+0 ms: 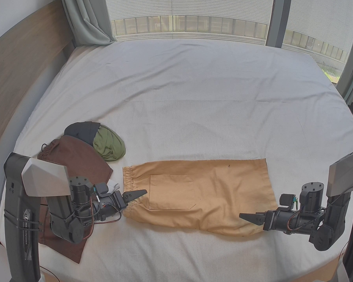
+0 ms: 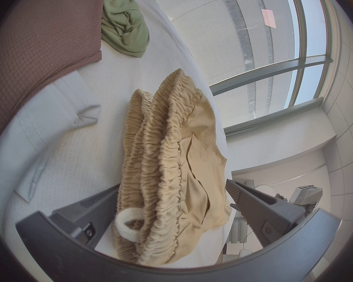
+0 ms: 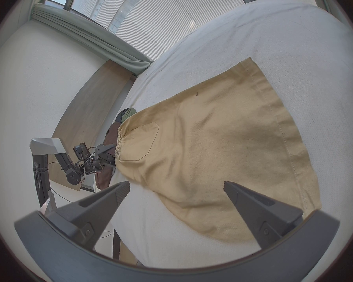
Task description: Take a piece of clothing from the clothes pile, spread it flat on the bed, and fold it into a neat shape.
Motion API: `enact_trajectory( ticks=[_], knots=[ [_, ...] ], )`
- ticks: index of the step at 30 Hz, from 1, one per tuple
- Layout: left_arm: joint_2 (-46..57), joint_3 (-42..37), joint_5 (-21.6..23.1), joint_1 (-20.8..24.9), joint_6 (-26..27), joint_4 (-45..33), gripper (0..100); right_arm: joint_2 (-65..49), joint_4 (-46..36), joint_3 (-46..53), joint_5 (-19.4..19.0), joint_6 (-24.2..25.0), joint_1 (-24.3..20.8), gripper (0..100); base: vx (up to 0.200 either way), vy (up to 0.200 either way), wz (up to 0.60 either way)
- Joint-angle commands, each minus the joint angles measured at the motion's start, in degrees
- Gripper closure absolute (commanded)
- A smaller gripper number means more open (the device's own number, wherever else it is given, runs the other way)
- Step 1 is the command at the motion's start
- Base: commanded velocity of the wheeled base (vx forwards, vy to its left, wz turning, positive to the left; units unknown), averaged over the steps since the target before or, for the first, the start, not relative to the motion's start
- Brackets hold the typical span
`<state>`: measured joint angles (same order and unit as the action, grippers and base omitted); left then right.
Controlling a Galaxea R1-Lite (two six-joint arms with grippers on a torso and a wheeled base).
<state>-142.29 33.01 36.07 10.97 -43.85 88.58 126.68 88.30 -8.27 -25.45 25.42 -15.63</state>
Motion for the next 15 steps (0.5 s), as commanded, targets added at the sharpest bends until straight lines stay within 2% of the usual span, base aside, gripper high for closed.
enact_trajectory(
  ticks=[1, 12, 13, 15],
  knots=[
    [0.5, -0.1, -0.7, 0.9, 0.0, 0.3, 0, 0.1, 0.0, 0.0, 0.0, 0.0, -0.1, 0, 0.000, 0.000, 0.00],
    [0.4, 0.0, -2.8, 1.3, 0.0, 0.3, 0, 0.1, 0.0, 0.0, 0.1, 0.0, 0.0, 0, 0.000, 0.000, 0.00],
    [0.4, 0.0, -2.8, 1.3, 0.1, 0.3, 100, 0.1, 0.0, 0.0, 0.1, 0.0, 0.0, 0, 0.000, 0.000, 0.00],
    [0.4, 0.0, -2.8, 1.3, 0.1, 0.3, 100, 0.1, 0.0, 0.0, 0.1, 0.0, 0.0, 0, 0.000, 0.000, 0.00]
  ],
)
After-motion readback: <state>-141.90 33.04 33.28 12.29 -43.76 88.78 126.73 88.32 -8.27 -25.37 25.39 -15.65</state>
